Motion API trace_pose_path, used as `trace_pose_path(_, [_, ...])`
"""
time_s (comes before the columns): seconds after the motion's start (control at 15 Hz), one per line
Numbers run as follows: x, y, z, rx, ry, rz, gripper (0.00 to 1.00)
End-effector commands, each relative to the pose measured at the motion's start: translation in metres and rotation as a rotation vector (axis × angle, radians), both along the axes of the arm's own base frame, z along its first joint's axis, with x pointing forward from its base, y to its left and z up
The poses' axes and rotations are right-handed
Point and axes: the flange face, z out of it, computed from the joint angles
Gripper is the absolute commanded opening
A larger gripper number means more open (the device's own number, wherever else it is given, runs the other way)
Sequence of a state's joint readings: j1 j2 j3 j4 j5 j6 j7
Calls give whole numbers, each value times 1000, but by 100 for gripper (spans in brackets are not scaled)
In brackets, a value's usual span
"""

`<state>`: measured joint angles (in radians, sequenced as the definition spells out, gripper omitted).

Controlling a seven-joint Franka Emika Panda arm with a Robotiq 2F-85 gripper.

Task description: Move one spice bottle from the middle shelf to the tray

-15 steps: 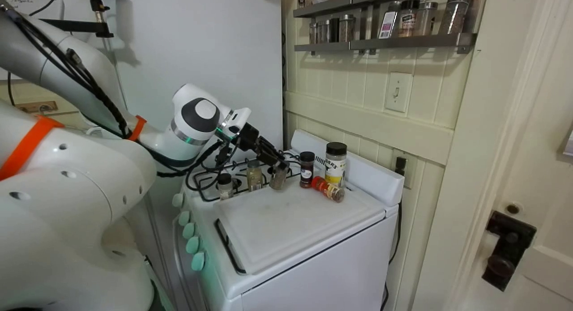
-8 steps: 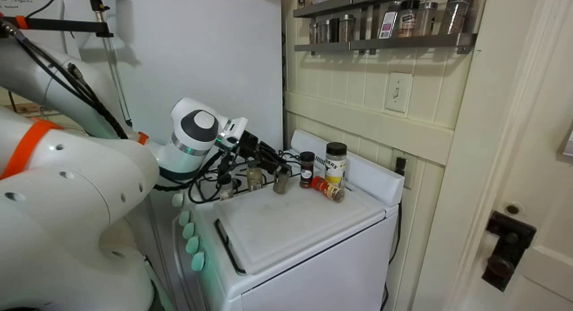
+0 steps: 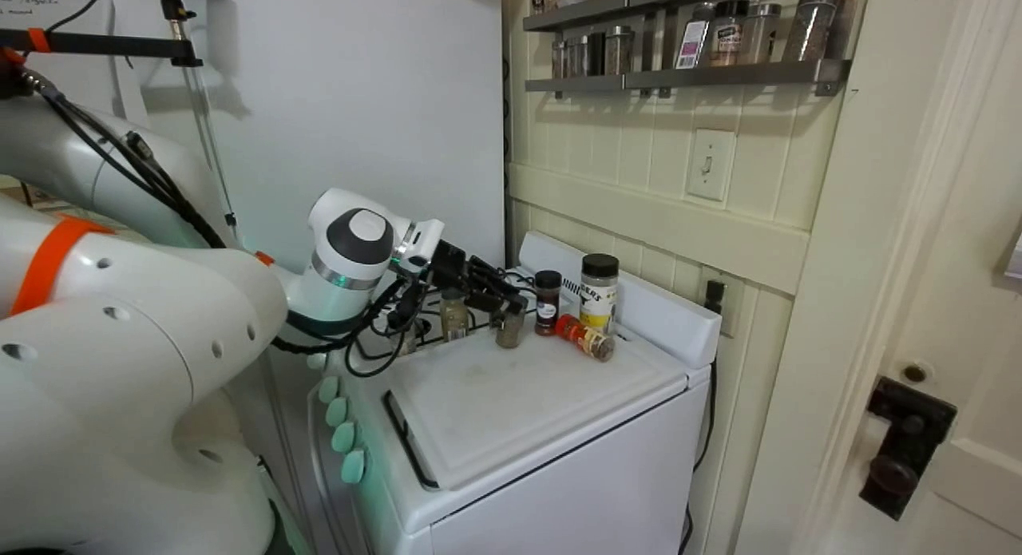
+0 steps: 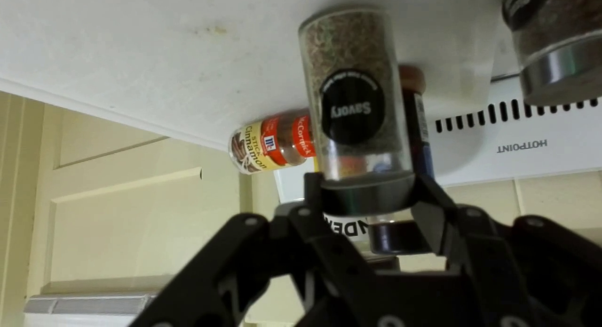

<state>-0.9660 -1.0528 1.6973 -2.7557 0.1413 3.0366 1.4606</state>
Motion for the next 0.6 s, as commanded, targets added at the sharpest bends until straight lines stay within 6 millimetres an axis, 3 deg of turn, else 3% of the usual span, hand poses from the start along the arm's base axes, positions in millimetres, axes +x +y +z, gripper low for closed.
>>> trace_pose_path(0.0, [-1, -1, -17, -1, -41, -4, 84])
trace_pose_path(0.2, [-1, -1, -15, -2, -49, -7, 100])
trace_pose_path(0.53, [0, 2, 0, 16, -57, -17, 100])
